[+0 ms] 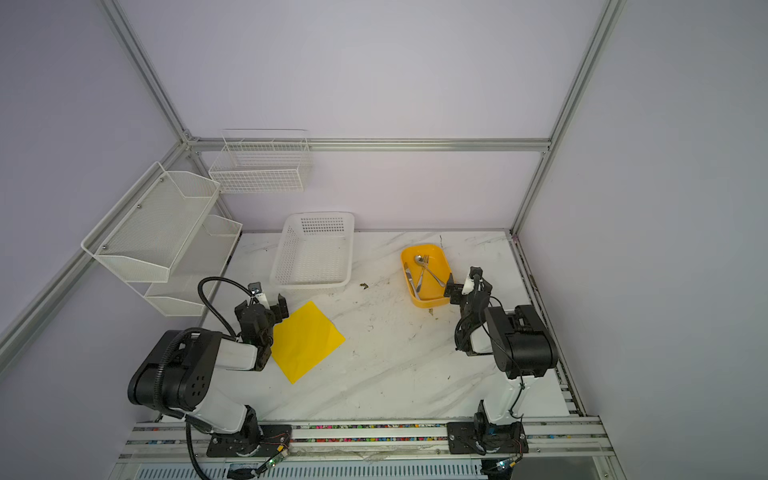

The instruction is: Place the utensils on the paper napkin and roll it up

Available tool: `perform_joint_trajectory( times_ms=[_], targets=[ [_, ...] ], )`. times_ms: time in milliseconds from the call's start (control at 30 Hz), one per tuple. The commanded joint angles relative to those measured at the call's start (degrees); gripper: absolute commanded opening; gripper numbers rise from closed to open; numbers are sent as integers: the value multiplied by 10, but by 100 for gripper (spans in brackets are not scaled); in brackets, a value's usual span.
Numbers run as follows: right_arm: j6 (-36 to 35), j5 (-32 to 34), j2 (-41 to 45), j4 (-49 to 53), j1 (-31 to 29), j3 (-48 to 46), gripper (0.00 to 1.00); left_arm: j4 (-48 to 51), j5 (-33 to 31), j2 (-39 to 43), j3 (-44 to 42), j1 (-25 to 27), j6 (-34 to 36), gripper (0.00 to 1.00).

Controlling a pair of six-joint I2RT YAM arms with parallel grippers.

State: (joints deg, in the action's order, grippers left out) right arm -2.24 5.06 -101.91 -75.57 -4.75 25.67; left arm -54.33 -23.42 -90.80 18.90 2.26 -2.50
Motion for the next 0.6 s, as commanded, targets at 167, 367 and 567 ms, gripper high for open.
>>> perform_joint_trajectory(
  times_ms=[167,367,567],
  targets=[
    [-12,-5,-2,-8,4,11,97,-21,-9,5,20,-3,-9,100],
    [-12,-5,-2,-6,4,13,97,-22,-9,5,20,-3,-9,100],
    [-13,-4,-1,-6,4,11,97,-22,-9,5,20,-3,-9,100]
  ],
)
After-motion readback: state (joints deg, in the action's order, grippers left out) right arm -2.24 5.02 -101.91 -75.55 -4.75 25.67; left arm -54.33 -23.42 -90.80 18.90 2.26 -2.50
